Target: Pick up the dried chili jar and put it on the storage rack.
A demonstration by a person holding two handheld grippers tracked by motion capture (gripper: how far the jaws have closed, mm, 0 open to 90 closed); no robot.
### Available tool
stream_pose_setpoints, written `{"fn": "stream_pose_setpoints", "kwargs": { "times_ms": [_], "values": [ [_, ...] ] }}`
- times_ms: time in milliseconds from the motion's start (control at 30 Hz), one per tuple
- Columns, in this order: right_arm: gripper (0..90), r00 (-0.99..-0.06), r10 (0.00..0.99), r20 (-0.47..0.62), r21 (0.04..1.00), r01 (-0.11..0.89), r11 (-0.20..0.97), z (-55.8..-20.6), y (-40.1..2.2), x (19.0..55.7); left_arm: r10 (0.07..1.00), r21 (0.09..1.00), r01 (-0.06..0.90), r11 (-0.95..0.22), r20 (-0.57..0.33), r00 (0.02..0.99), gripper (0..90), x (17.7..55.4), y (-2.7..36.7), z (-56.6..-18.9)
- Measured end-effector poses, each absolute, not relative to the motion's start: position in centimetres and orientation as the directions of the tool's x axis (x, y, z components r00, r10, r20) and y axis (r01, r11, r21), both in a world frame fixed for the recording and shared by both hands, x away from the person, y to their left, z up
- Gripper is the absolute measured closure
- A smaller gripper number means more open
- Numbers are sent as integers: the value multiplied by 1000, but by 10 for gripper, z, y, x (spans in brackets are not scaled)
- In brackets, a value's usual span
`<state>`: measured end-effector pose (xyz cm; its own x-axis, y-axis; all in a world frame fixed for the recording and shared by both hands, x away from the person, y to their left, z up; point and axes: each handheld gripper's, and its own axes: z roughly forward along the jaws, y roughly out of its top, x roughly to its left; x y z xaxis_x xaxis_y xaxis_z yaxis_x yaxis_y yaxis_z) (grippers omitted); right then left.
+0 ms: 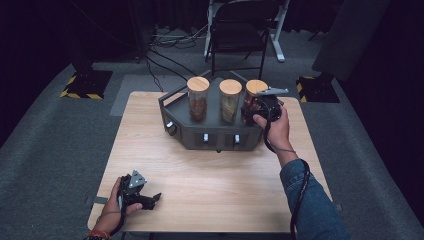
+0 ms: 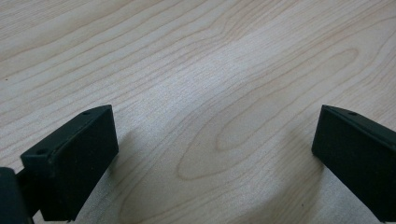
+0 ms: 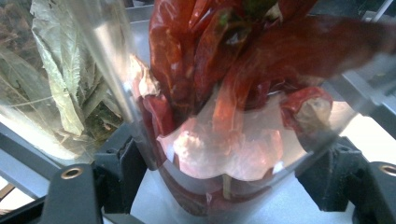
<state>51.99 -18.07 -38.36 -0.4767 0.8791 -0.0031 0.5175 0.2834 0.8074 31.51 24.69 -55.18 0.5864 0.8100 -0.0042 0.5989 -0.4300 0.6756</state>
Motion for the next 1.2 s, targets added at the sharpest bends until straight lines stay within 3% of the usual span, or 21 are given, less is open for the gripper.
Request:
{"fn": "stream_pose_setpoints", "kwargs": {
  "times_ms": [633,1000,1200],
  "values": [
    [233,-459,888,-15,819,504,274,-384,-181,517,810,675,599,-430,-5,586,2,315,247,-552],
    [43,-415,907,-75,828,481,289,-384,-181,513,810,676,599,-429,-5,586,2,315,247,-552],
    [17,-439,894,-91,817,480,319,-383,-181,512,810,676,599,-430,-5,586,2,315,247,-552]
  ]
}}
